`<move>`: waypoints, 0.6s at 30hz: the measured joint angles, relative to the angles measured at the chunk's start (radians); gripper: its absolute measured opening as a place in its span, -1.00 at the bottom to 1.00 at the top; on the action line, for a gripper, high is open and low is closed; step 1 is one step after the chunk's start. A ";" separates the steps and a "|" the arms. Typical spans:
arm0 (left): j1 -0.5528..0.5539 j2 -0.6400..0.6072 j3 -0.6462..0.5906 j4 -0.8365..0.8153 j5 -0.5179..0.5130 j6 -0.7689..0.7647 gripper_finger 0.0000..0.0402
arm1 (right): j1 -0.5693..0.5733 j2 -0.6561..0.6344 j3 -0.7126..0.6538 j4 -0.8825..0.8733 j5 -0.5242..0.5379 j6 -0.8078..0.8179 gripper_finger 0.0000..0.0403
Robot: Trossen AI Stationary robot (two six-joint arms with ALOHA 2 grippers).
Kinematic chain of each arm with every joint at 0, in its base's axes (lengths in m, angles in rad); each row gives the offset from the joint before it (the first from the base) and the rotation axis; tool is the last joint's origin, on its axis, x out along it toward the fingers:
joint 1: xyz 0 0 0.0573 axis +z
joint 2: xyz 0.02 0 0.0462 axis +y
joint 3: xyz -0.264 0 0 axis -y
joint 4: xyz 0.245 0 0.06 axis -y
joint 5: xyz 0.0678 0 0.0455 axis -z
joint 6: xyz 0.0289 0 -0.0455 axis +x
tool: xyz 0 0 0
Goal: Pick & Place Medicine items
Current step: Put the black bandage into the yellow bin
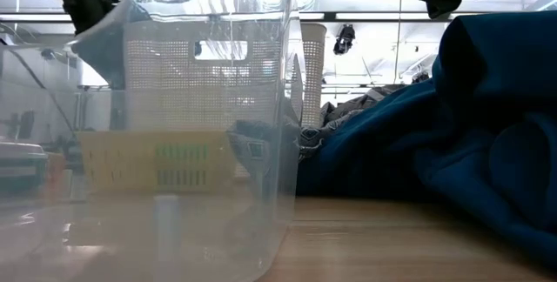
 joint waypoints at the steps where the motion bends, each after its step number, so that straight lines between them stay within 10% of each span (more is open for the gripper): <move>1: 0.000 -0.002 0.009 -0.006 -0.007 0.002 0.45 | 0.000 0.000 0.000 0.000 0.000 0.000 -0.11; 18: 0.006 -0.130 -0.039 -0.050 -0.051 -0.082 0.45 | 0.000 0.000 0.000 0.000 0.000 0.000 -0.10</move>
